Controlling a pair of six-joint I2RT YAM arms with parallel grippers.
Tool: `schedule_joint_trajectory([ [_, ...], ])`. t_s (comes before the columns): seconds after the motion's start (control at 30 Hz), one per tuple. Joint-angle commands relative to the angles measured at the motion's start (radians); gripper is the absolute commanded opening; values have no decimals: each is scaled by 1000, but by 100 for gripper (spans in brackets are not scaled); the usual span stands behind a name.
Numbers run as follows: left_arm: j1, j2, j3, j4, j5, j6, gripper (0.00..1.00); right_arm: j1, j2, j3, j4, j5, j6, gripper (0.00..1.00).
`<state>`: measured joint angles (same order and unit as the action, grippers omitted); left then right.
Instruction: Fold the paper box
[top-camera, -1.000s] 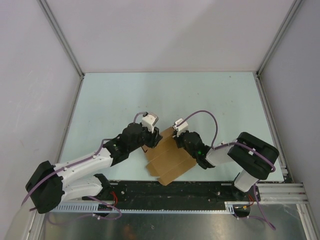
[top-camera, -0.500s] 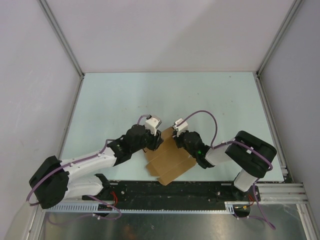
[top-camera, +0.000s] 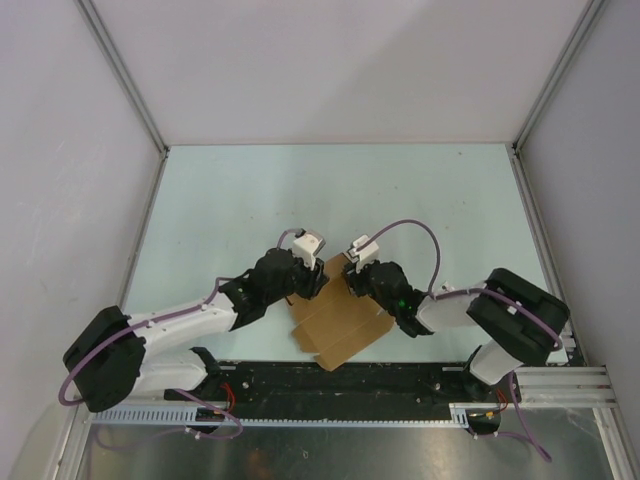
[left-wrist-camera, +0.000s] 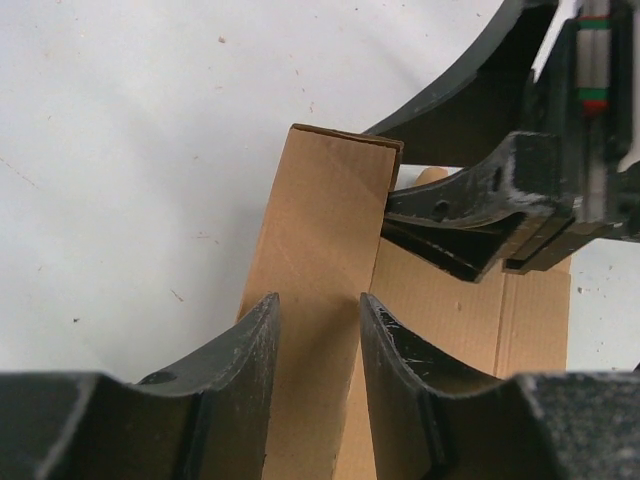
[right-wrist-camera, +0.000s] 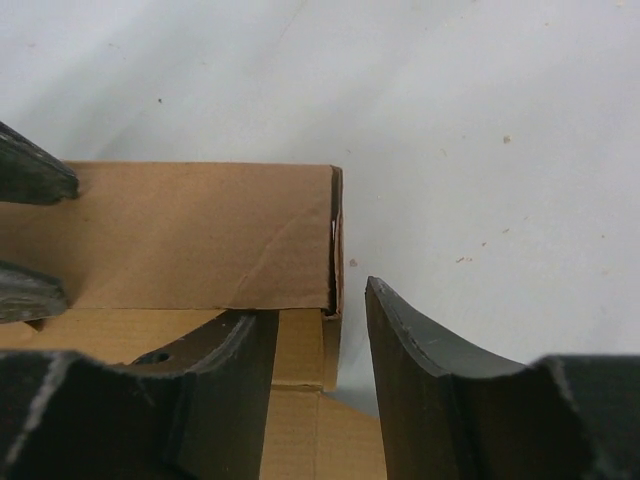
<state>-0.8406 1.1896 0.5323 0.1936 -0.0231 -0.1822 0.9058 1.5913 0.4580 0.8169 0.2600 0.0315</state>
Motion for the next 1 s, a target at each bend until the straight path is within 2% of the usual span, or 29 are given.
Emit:
schedule_joint_trajectory([
  [0.0, -8, 21, -8, -19, 8, 13, 42, -2, -105, -15, -62, 5, 39, 47],
  [0.17, -6, 18, -8, -19, 3, 13, 41, -19, -206, -41, -131, -19, 68, 48],
  [0.33, -6, 18, -8, -19, 5, 10, 41, -59, -252, -84, -116, -74, 90, 47],
  [0.47, -6, 16, -5, -19, 5, 10, 40, -61, -226, -116, -53, -107, 88, 43],
  [0.7, -6, 11, -5, -19, 2, 18, 40, -65, -137, -140, 56, -130, 110, 30],
  [0.97, -6, 16, -3, -19, 9, 16, 39, -67, -102, -140, 97, -146, 113, 25],
])
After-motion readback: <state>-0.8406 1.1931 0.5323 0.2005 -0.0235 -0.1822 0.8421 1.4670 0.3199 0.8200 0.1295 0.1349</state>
